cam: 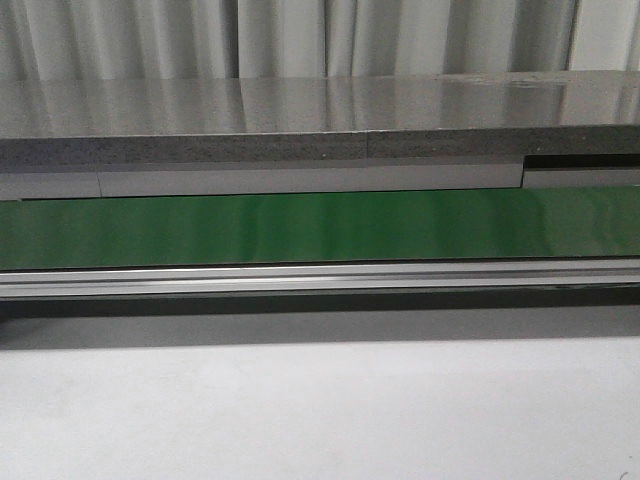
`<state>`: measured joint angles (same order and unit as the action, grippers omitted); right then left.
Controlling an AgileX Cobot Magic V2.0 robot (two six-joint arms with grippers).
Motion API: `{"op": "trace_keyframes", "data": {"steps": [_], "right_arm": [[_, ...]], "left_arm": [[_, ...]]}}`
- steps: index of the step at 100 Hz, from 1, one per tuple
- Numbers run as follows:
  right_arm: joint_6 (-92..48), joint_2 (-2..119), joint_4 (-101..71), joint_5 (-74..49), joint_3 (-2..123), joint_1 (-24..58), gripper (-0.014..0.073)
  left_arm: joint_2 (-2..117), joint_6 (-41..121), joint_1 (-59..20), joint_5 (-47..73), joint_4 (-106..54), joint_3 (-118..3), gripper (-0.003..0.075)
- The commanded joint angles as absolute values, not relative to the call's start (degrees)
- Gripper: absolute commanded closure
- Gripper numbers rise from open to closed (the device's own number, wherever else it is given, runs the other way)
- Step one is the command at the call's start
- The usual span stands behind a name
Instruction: Move button from left to right
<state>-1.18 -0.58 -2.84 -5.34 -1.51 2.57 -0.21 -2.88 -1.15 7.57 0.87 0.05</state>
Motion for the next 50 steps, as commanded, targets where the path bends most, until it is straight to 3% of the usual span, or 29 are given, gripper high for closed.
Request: {"op": "trace_keyframes", "data": {"steps": [1, 50], "right_arm": [[-1.14, -1.62, -2.14, -0.68, -0.63, 2.7, 0.0662], [-1.14, -1.62, -2.14, -0.68, -0.63, 2.7, 0.0662]], "left_arm": [[-1.92, -3.72, -1.86, -1.86, 1.06, 2.19, 0.0741], [-1.92, -3.8, -1.99, -2.31, 1.72, 2.69, 0.0741]]}}
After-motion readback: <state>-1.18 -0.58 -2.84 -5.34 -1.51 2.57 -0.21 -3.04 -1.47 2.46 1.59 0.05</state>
